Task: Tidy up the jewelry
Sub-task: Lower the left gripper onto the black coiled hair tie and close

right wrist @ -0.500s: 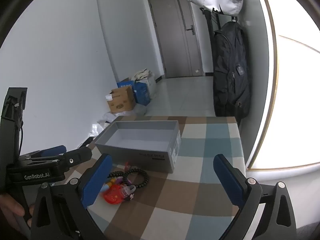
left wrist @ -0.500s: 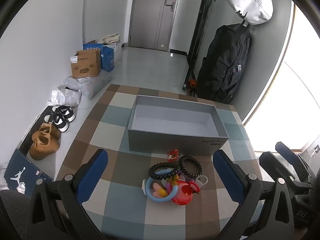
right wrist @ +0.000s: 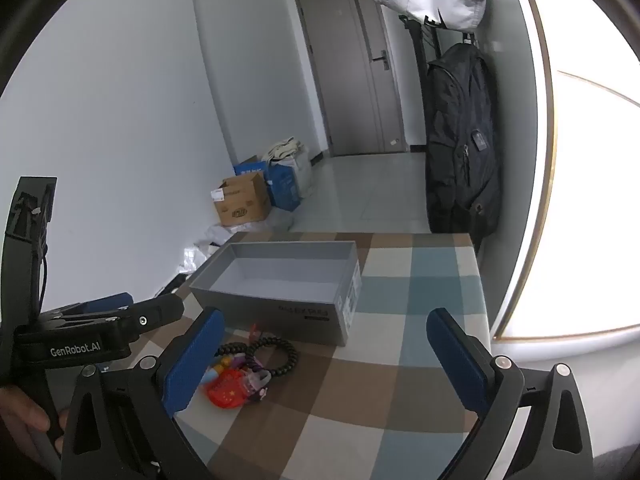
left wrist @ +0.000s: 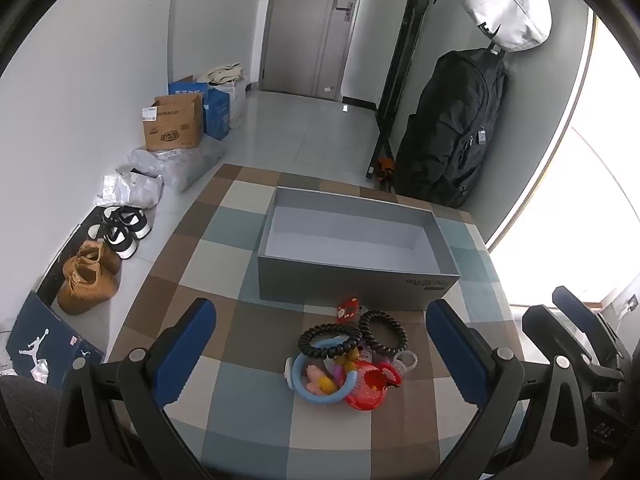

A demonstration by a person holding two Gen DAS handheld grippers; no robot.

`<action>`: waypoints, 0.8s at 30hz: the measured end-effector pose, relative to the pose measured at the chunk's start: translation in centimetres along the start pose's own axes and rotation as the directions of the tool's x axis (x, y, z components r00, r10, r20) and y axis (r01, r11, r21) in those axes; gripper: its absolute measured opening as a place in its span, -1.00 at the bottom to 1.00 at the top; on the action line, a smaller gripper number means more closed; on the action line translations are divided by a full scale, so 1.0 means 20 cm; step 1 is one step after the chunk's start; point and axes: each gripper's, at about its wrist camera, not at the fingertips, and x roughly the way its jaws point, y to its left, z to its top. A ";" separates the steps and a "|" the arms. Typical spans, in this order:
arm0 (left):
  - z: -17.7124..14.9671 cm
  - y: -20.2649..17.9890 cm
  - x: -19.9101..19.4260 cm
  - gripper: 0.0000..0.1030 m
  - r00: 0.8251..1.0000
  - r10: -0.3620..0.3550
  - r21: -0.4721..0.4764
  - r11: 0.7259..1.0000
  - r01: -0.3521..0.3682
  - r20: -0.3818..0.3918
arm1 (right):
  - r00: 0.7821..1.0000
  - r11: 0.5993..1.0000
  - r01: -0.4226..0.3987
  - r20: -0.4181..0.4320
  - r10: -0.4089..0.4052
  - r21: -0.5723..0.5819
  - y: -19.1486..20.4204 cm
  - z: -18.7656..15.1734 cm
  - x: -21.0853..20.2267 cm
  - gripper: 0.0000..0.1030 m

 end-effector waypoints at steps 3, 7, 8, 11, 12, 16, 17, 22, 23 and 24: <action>0.01 0.01 0.01 0.98 1.000 -0.006 -0.002 1.000 0.006 -0.006 | 1.000 1.000 0.000 0.000 0.000 0.000 -0.01 0.00 0.00 0.98; 0.00 0.01 0.03 0.98 0.999 -0.019 -0.013 1.000 0.019 -0.033 | 1.000 1.000 -0.001 -0.006 0.001 0.004 -0.01 -0.01 -0.01 0.98; 0.00 0.01 0.04 0.98 0.999 -0.022 -0.016 1.000 0.022 -0.043 | 1.000 1.000 0.000 -0.009 0.000 0.002 -0.01 0.00 0.00 0.98; 0.00 0.02 0.08 0.98 0.997 -0.026 -0.023 0.999 0.024 -0.073 | 1.000 1.000 0.002 -0.017 -0.002 0.007 -0.01 0.00 0.01 0.98; 0.00 0.03 0.09 0.98 0.996 -0.030 -0.025 0.999 0.029 -0.082 | 1.000 1.000 0.005 -0.020 -0.005 0.009 -0.01 0.00 0.02 0.98; 0.00 0.04 0.14 0.98 0.988 -0.066 -0.031 0.998 0.062 -0.139 | 0.999 1.000 0.011 -0.041 -0.010 0.017 -0.02 0.00 0.05 0.98; 0.00 0.04 0.16 0.98 0.982 -0.086 -0.035 0.996 0.081 -0.170 | 0.999 1.000 0.011 -0.048 -0.010 0.018 -0.02 -0.01 0.06 0.98; 0.00 0.07 0.24 0.98 0.956 -0.144 -0.065 0.989 0.131 -0.257 | 0.998 1.000 0.001 -0.069 0.001 0.029 -0.03 0.00 0.11 0.99; 0.00 0.08 0.25 0.98 0.950 -0.153 -0.070 0.988 0.139 -0.271 | 0.997 0.999 -0.002 -0.075 0.004 0.034 -0.03 0.00 0.12 0.99; 0.01 0.09 0.27 0.98 0.945 -0.161 -0.074 0.986 0.146 -0.285 | 0.997 0.999 -0.003 -0.082 0.006 0.038 -0.03 0.00 0.13 0.99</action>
